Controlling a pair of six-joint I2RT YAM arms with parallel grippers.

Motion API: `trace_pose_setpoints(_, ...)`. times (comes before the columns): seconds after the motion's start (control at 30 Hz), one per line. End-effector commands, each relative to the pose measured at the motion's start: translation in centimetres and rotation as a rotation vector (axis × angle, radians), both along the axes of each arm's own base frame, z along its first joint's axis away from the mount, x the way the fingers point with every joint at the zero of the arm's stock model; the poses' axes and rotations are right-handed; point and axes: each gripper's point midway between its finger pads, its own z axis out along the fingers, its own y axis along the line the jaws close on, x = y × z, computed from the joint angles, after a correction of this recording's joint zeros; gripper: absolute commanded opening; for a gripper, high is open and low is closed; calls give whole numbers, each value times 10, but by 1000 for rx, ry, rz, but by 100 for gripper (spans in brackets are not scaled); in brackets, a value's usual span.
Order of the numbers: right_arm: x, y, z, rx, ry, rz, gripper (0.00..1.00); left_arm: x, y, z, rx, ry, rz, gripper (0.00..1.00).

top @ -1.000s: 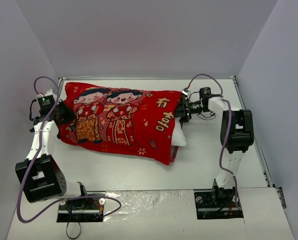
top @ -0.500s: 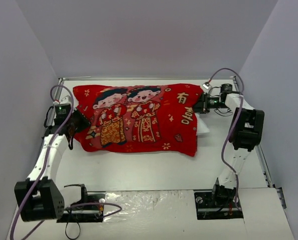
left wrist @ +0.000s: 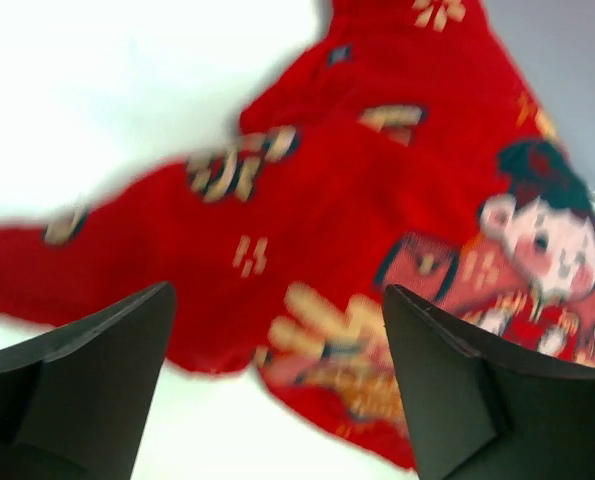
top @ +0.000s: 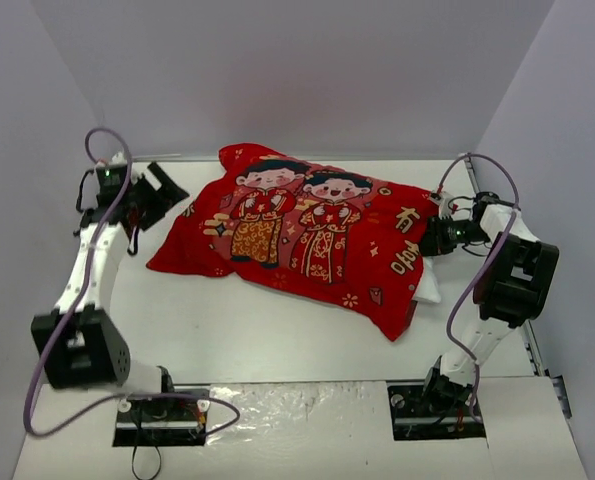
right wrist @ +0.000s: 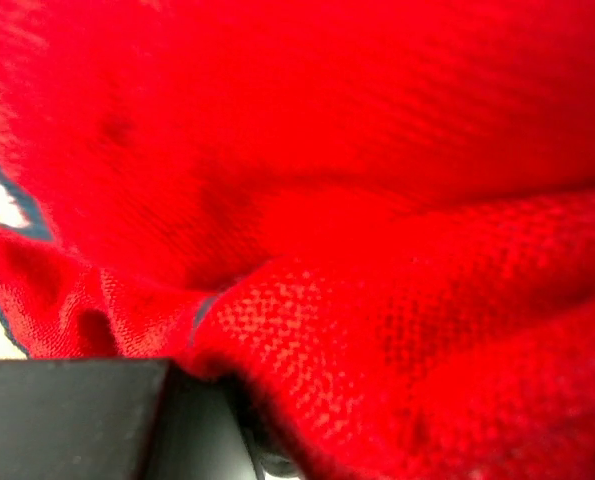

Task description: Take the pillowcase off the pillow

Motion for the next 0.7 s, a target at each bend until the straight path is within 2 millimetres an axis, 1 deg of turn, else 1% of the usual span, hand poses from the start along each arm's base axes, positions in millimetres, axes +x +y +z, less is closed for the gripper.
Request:
trace_pose_setpoints(0.0, -23, -23, -29, -216, 8, 137, 0, 55, -17, 31, -3, -88, -114, 85)
trace_pose_setpoints(0.03, -22, -23, -28, -226, 1, 145, 0, 65, -21, 33, 3, -89, -136, 86)
trace_pose_setpoints(0.07, -20, -24, -27, -235, -10, 151, 0, 82, -22, 12, -4, -41, -149, 87)
trace_pose_setpoints(0.1, -19, -26, -26, -249, -18, 159, 0, 100, -22, 33, -5, -83, -155, 89)
trace_pose_setpoints(0.13, -16, -27, -24, -255, -26, 160, 0, 110, -27, 33, -15, -84, -171, 91)
trace_pose_setpoints(0.17, -15, -26, -23, -262, -35, 168, 0, 127, -31, 14, -31, -52, -182, 91)
trace_pose_setpoints(0.2, -13, -26, -20, -277, -44, 175, 0, 142, -35, 28, -37, -89, -184, 92)
trace_pose_setpoints(0.23, -12, -25, -19, -288, -54, 186, 0, 152, -40, 28, -31, -99, -187, 92)
trace_pose_setpoints(0.27, -11, -21, -18, -296, -60, 204, 0, 164, -53, 8, -33, -69, -207, 93)
trace_pose_setpoints(0.3, -11, -20, -19, -311, -60, 215, 0, 177, -54, 19, -24, -104, -203, 93)
trace_pose_setpoints(0.33, -12, -17, -19, -315, -59, 225, 0, 188, -63, -2, -22, -74, -202, 93)
trace_pose_setpoints(0.37, -13, -11, -20, -318, -62, 246, 0, 194, -82, -3, -25, -84, -230, 93)
trace_pose_setpoints(0.4, -13, -8, -19, -319, -62, 254, 0, 205, -88, 6, -41, -113, -223, 94)
trace_pose_setpoints(0.43, -14, -5, -20, -323, -60, 260, 0, 214, -92, -17, -54, -73, -220, 94)
trace_pose_setpoints(0.47, -13, -2, -20, -322, -62, 266, 0, 218, -102, -20, -64, -72, -233, 94)
trace_pose_setpoints(0.5, -13, 3, -19, -317, -63, 273, 0, 226, -110, -11, -82, -94, -238, 94)
trace_pose_setpoints(0.53, -13, 5, -19, -313, -58, 268, 0, 230, -114, -30, -93, -59, -239, 94)
trace_pose_setpoints(0.57, -11, 7, -18, -310, -60, 271, 0, 231, -126, -33, -117, -52, -251, 94)
trace_pose_setpoints(0.6, -10, 9, -17, -305, -62, 270, 0, 236, -133, -30, -136, -72, -265, 94)
trace_pose_setpoints(0.63, -10, 10, -17, -303, -58, 266, 0, 237, -139, -41, -153, -52, -268, 93)
trace_pose_setpoints(0.67, -8, 10, -15, -302, -63, 262, 0, 236, -145, -43, -167, -48, -282, 90)
